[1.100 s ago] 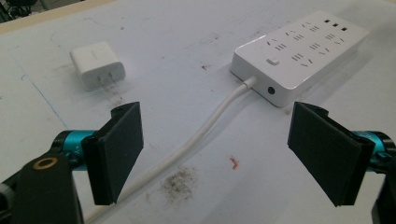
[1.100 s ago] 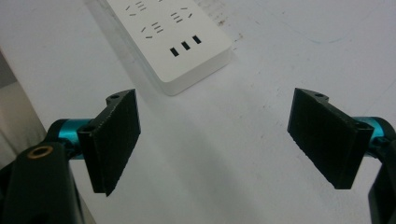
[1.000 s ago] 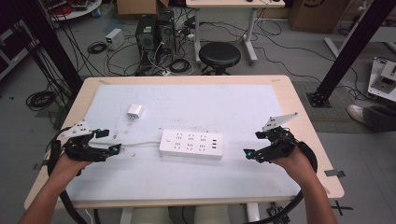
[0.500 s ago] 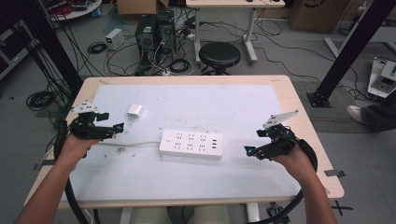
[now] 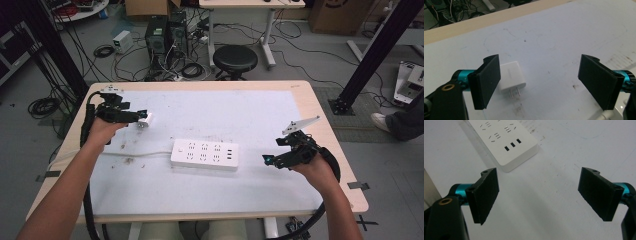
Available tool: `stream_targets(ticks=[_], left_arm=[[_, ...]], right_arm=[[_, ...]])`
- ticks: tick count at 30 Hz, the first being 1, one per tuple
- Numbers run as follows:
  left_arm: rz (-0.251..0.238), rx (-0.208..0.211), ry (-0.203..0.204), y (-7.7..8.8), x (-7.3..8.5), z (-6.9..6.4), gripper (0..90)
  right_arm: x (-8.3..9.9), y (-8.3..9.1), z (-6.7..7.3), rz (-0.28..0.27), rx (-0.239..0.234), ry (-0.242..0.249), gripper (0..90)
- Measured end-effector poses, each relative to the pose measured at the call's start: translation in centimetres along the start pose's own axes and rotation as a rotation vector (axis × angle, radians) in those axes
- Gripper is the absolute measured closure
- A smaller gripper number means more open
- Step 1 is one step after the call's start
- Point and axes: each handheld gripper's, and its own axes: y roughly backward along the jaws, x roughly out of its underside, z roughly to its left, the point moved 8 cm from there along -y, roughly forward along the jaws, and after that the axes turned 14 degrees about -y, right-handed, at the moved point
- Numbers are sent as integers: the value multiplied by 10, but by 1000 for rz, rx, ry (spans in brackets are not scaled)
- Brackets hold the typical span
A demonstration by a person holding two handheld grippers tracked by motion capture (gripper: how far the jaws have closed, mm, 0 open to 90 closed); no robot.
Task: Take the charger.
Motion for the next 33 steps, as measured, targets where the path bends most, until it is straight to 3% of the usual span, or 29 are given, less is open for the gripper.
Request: stream_targets(ticks=[7, 14, 22, 27, 33], left_arm=[[70, -46, 49, -32, 18, 15, 183], [101, -79, 77, -55, 29, 24, 183], [131, -92, 129, -74, 41, 33, 183], [179, -90, 133, -84, 50, 34, 183], [205, -86, 141, -91, 56, 34, 192]], right_arm=[[-1, 1, -3, 6, 10, -11, 174], [-1, -2, -7, 19, 16, -22, 174], [-2, -6, -10, 30, 19, -33, 174], [-2, -6, -11, 28, 22, -31, 174], [0, -3, -13, 31, 26, -41, 174]])
